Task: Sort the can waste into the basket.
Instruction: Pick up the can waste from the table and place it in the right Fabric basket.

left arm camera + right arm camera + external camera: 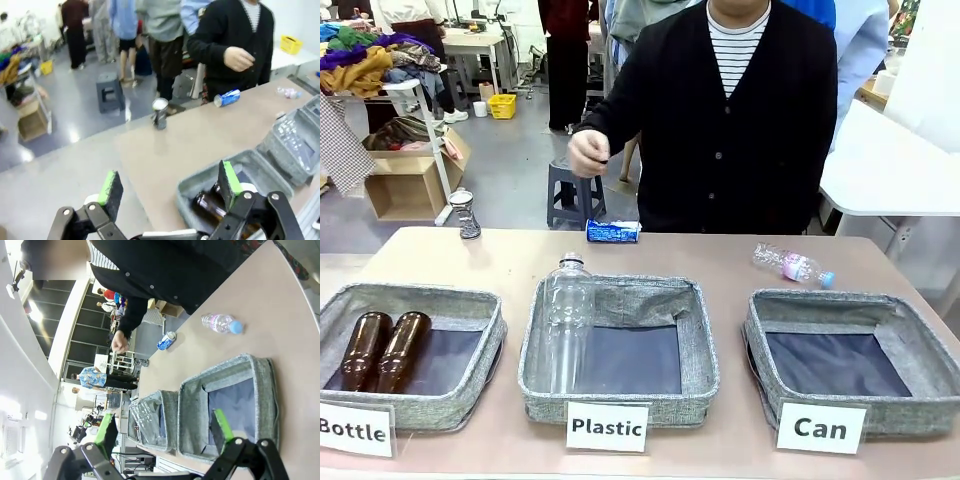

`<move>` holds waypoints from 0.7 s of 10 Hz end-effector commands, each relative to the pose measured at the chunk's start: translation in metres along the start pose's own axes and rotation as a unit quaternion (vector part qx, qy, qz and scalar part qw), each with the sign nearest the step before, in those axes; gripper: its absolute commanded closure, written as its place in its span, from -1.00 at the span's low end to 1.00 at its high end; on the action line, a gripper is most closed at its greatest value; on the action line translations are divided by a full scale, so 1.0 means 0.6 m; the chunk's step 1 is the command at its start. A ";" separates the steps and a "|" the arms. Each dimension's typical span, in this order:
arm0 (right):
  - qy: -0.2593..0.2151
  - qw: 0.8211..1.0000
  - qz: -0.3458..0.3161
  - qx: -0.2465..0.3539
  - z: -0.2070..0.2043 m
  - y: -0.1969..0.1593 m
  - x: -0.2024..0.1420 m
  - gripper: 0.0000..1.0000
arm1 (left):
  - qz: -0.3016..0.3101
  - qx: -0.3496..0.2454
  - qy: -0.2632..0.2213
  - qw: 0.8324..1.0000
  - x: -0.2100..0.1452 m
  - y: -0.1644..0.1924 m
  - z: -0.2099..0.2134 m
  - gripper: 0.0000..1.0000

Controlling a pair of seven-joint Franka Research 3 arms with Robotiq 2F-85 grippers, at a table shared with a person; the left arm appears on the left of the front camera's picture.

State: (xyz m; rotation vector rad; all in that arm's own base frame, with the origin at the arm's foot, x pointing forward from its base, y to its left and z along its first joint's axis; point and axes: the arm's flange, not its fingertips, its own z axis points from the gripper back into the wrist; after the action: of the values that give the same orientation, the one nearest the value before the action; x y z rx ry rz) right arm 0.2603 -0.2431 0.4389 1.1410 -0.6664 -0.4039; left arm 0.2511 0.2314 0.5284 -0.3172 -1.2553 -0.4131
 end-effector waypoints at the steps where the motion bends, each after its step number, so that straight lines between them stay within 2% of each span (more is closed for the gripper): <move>1: -0.008 1.000 0.013 0.012 -0.001 0.000 0.004 -1.00 | -0.067 -0.053 -0.028 0.996 0.046 -0.054 -0.111 -1.00; 2: -0.008 1.000 0.013 0.012 -0.001 0.000 0.004 -1.00 | -0.108 -0.089 -0.024 0.990 0.085 -0.087 -0.171 -1.00; 3: -0.008 1.000 0.013 0.012 -0.001 0.000 0.004 -1.00 | -0.161 -0.099 -0.012 0.982 0.135 -0.125 -0.244 -1.00; 5: -0.008 1.000 0.013 0.012 -0.001 0.000 0.004 -1.00 | -0.231 -0.159 0.024 0.960 0.212 -0.208 -0.377 -1.00; 7: -0.008 1.000 0.013 0.012 -0.001 0.000 0.004 -1.00 | -0.328 -0.143 0.049 0.932 0.258 -0.299 -0.510 -1.00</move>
State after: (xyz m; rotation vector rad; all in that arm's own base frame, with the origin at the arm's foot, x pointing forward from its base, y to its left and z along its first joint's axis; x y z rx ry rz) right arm 0.2603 -0.2428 0.4391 1.1412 -0.6664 -0.4028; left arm 0.4330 -0.0806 0.5919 -0.2539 -1.1712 -1.1310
